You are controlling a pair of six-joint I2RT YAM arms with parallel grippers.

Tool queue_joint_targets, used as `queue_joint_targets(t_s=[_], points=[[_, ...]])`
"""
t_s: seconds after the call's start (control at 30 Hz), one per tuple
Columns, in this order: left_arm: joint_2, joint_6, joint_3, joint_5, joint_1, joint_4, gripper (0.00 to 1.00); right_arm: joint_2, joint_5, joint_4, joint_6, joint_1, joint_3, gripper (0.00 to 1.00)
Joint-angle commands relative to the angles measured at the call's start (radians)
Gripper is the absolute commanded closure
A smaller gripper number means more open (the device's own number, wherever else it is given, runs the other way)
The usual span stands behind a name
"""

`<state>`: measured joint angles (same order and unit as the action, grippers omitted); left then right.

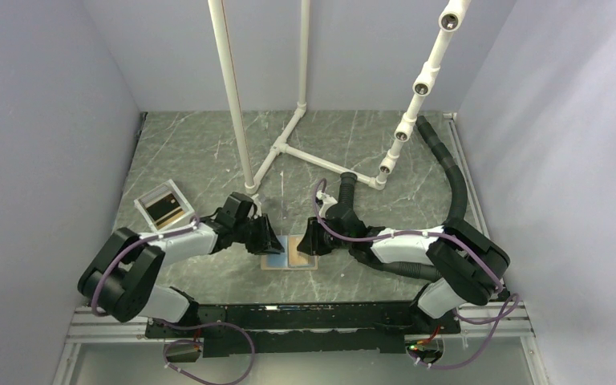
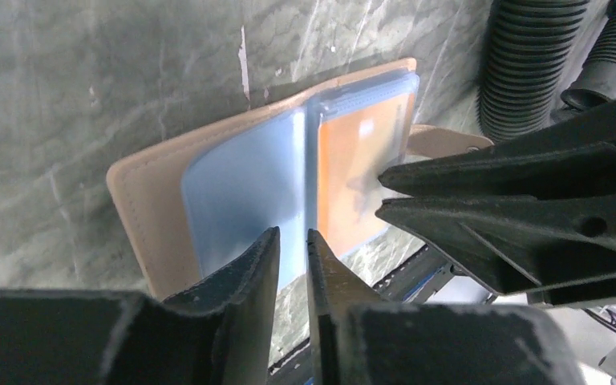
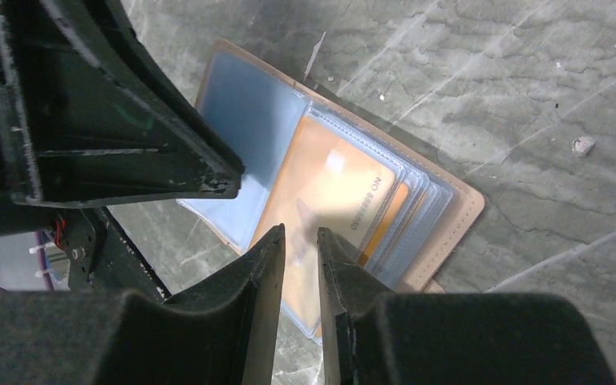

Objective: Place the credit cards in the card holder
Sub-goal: Open the card holder at the center of the board.

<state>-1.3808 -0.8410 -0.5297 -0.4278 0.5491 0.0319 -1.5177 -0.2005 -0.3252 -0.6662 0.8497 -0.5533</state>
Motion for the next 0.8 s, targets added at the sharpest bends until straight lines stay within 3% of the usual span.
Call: queue_joint_targets(t_s=[0.0, 0.47, 0.77], points=[[-0.07, 0.067, -0.072, -0.047, -0.002, -0.034, 0.8, -0.041, 0.03, 0.115, 0.015, -0.007, 0.032, 0.75], [-0.191, 0.053, -0.089, -0.111, 0.007, -0.131, 0.87, -0.031, 0.026, 0.122, 0.024, -0.008, 0.03, 0.76], [-0.128, 0.039, -0.069, -0.104, 0.015, -0.145, 0.85, -0.038, 0.016, 0.104, 0.023, -0.01, 0.035, 0.76]])
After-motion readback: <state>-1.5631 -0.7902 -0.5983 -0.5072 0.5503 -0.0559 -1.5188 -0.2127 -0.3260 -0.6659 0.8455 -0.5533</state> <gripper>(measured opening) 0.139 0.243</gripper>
